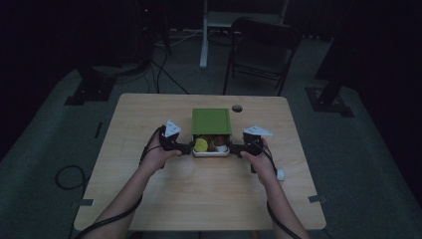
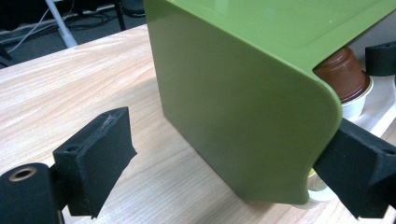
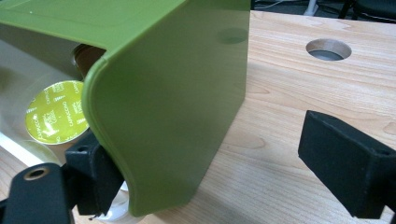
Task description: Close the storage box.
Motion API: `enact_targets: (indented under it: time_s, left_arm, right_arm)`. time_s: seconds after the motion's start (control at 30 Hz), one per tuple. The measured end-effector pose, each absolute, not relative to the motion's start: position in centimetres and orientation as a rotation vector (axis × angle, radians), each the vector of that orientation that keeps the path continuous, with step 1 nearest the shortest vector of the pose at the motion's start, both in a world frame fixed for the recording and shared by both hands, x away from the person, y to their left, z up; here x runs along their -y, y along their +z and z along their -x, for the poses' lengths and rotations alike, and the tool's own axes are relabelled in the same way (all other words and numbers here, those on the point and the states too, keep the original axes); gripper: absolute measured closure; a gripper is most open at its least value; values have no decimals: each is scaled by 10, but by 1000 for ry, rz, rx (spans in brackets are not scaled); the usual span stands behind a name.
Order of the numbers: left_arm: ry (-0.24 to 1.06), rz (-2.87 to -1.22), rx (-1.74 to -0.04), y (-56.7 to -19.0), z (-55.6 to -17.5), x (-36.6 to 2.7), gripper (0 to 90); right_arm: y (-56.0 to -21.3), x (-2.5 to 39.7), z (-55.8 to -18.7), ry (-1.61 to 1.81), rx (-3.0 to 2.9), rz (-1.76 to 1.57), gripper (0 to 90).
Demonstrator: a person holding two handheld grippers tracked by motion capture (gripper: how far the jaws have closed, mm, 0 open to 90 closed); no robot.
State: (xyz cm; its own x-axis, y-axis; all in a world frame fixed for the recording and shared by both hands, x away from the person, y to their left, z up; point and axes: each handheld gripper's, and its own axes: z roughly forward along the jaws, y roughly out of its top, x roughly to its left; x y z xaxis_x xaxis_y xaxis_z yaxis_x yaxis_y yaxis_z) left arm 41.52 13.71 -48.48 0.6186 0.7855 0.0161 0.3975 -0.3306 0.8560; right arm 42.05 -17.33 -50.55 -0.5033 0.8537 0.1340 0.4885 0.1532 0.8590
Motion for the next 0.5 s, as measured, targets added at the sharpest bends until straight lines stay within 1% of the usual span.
enact_targets:
  time_s: [0.13,0.5]
  left_arm:
    - [513,-1916,-932,-481,-413,-137,100]
    - [453,-1904,-901,-478,-399,-134,100]
  right_arm:
    - [-503,172,-418,1288,-2051,-1280,133]
    - [-488,168,-409,1371,-2034,-1238,128]
